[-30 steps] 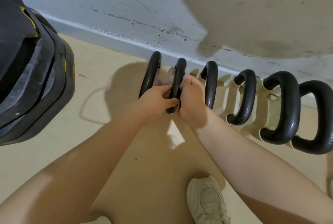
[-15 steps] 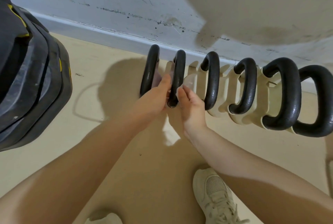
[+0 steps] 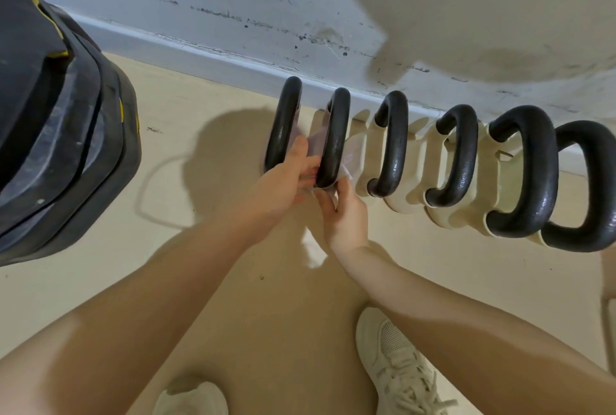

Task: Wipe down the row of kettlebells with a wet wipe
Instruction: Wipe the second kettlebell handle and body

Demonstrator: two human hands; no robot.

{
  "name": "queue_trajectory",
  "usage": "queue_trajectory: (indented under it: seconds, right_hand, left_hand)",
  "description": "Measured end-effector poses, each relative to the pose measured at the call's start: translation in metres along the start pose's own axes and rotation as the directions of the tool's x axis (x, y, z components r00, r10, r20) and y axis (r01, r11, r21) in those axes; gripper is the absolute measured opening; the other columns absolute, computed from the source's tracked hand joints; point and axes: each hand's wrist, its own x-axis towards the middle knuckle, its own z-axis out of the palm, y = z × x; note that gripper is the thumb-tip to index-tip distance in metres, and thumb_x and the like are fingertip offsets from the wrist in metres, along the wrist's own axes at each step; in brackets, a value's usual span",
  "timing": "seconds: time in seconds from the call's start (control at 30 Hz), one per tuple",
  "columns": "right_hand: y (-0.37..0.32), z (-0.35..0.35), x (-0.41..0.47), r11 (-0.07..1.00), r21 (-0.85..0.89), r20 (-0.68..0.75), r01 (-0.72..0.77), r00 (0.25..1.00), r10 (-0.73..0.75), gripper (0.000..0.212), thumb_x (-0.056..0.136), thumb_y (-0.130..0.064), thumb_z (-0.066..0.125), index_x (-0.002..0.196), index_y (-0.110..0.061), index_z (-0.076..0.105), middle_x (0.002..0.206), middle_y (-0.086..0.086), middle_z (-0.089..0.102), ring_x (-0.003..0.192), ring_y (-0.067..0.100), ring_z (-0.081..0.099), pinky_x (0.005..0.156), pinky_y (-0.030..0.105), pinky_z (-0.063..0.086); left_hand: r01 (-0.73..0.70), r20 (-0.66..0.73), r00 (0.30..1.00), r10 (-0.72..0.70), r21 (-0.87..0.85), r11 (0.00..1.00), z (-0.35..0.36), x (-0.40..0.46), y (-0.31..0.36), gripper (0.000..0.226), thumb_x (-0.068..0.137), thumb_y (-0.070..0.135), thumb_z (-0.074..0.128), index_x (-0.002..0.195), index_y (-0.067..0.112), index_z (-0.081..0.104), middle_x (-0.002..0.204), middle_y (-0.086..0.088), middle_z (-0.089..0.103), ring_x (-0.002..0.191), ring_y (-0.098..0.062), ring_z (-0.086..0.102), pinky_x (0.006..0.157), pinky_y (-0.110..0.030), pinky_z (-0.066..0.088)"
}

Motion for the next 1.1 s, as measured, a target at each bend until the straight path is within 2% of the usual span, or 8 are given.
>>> queue_trajectory:
  seconds: [0.23,0.4,0.57,0.67,0.8,0.87,0.93,1.1]
  right_hand:
    - [-0.043,0.002,0.035,0.985,0.168,-0.139,-0.027,0.989,0.051,0.014,0.099,-0.015,0.031,0.088,-0.014,0.04,0.079,0.009,0.05,0.069,0.017,0.049,0.063,0.035,0.045]
    - [-0.049,0.004,0.077,0.978,-0.148,-0.082,0.148,0.984,-0.161,0.018,0.097,-0.02,0.035,0.081,-0.014,0.037,0.093,0.003,0.042,0.1,0.031,0.049,0.089,0.046,0.042]
    - [-0.055,-0.03,0.119,0.733,-0.515,0.447,0.445,0.869,-0.213,0.053,0.098,-0.044,0.028,0.079,-0.012,0.066,0.125,0.001,0.053,0.135,0.022,0.027,0.115,0.039,0.014]
    - [-0.068,-0.053,0.141,0.567,-0.521,0.674,0.638,0.715,-0.185,0.058,0.097,-0.048,0.026,0.089,-0.012,0.071,0.105,0.001,0.061,0.122,0.019,0.042,0.109,0.037,0.023]
    - [-0.07,-0.053,0.144,0.381,-0.585,0.693,0.716,0.686,-0.224,0.074,0.084,-0.058,0.005,0.084,-0.017,0.067,0.088,0.002,0.06,0.102,0.024,0.053,0.102,0.039,0.025]
    - [-0.065,-0.042,0.13,0.1,-0.533,0.82,0.84,0.542,-0.183,0.082,0.081,-0.06,-0.005,0.083,-0.02,0.067,0.086,-0.002,0.064,0.108,0.021,0.05,0.111,0.039,0.018]
    - [-0.063,-0.04,0.117,-0.038,-0.469,0.879,0.882,0.462,-0.114,0.081,0.083,-0.055,-0.007,0.086,-0.024,0.068,0.086,-0.006,0.067,0.109,0.016,0.051,0.115,0.038,0.007]
    - [-0.042,-0.026,0.08,-0.128,-0.625,0.758,0.77,0.559,-0.336,0.034,0.088,-0.031,0.05,0.062,-0.018,0.068,0.062,-0.002,0.063,0.08,0.024,0.059,0.106,0.043,0.031]
  left_hand:
    - [0.014,-0.073,0.997,-0.012,0.034,0.999,0.002,0.005,-0.002,0.054,0.096,0.052,0.017,0.121,0.029,0.058,0.119,0.008,0.064,0.113,-0.008,0.056,0.103,-0.032,0.04]
    - [0.05,-0.086,0.995,-0.045,0.054,0.997,0.001,0.007,-0.003,0.057,0.095,0.052,0.018,0.123,0.022,0.058,0.113,-0.003,0.067,0.1,-0.016,0.061,0.094,-0.03,0.044]
    - [0.075,-0.069,0.995,-0.071,0.062,0.995,-0.002,0.006,0.001,0.051,0.094,0.055,0.013,0.114,0.034,0.055,0.108,0.007,0.064,0.097,-0.018,0.06,0.093,-0.032,0.044]
    - [0.108,-0.023,0.994,-0.106,0.114,0.988,-0.016,0.003,0.011,0.053,0.093,0.057,0.013,0.125,0.033,0.048,0.104,0.004,0.066,0.08,-0.02,0.064,0.075,-0.028,0.048]
    - [0.116,0.002,0.993,-0.117,0.134,0.984,-0.031,-0.001,0.018,0.059,0.093,0.057,0.01,0.12,0.024,0.051,0.087,-0.004,0.065,0.065,-0.018,0.058,0.059,-0.026,0.04]
    - [0.11,-0.032,0.994,-0.107,0.114,0.987,-0.034,-0.002,0.016,0.06,0.094,0.056,0.011,0.112,0.02,0.056,0.079,-0.004,0.063,0.061,-0.018,0.057,0.056,-0.026,0.04]
    - [0.107,-0.061,0.993,-0.102,0.095,0.99,-0.036,0.0,0.013,0.06,0.094,0.056,0.013,0.102,0.019,0.06,0.071,-0.003,0.062,0.055,-0.016,0.057,0.053,-0.024,0.041]
    - [0.083,-0.073,0.994,-0.077,0.077,0.994,-0.039,0.003,0.008,0.064,0.096,0.052,0.016,0.086,0.013,0.065,0.051,0.002,0.056,0.043,-0.011,0.053,0.043,-0.017,0.043]
